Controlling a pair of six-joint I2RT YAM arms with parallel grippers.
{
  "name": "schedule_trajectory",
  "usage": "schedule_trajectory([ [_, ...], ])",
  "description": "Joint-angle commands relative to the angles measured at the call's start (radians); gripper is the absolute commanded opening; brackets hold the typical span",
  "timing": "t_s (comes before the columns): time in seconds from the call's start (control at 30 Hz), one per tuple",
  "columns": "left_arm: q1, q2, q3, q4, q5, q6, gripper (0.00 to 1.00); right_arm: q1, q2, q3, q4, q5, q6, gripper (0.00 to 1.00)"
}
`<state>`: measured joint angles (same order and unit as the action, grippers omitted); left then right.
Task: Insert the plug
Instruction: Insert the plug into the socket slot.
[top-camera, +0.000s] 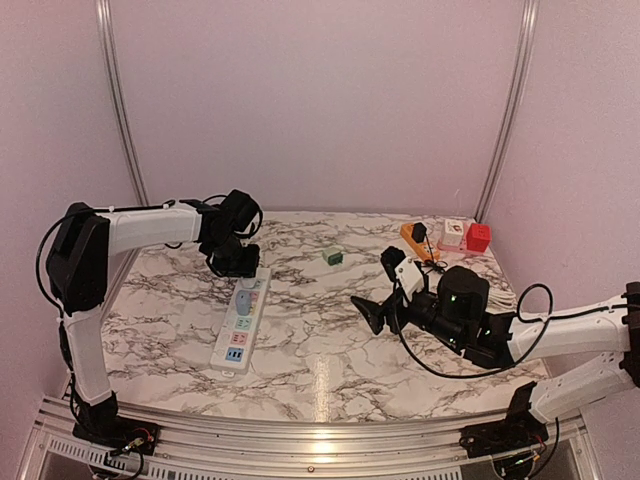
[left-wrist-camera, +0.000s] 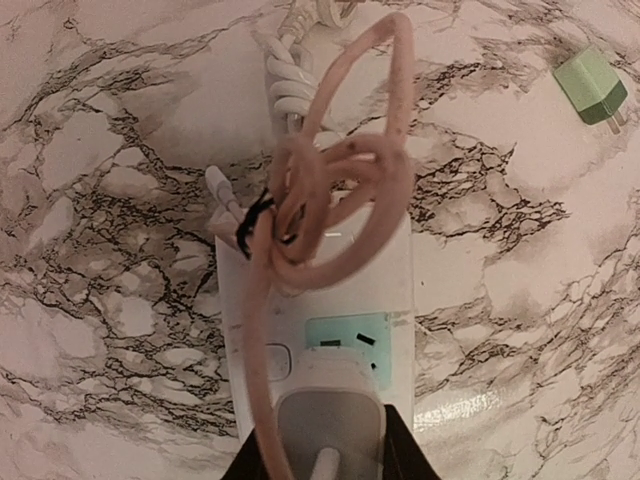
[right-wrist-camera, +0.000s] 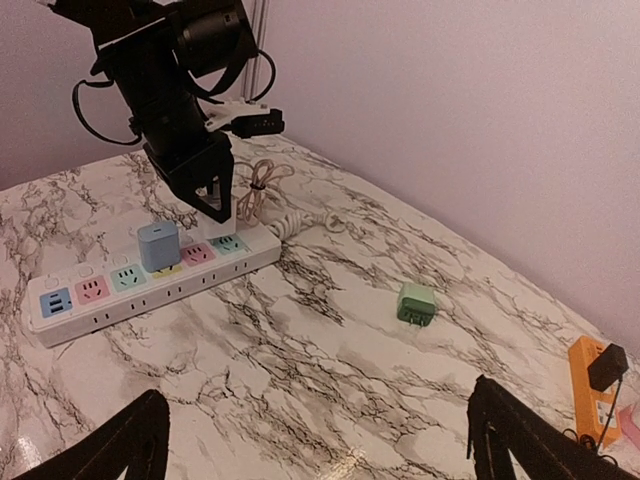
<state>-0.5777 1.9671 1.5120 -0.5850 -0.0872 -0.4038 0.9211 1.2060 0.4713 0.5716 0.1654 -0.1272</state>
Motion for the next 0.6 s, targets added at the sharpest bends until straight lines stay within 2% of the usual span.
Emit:
schedule_trajectory([
  [0.0, -0.004, -0.001, -0.024, 0.023, -0.010, -0.002, 0.00, 0.007, 0.004, 0.000, 0.032, 0.008, 0.008, 0.98],
  [0.57, -0.004, -0.075, -0.018, 0.026, -0.024, 0.010, 0.00, 0.006, 0.019, -0.002, 0.039, 0.005, 0.007, 0.98],
])
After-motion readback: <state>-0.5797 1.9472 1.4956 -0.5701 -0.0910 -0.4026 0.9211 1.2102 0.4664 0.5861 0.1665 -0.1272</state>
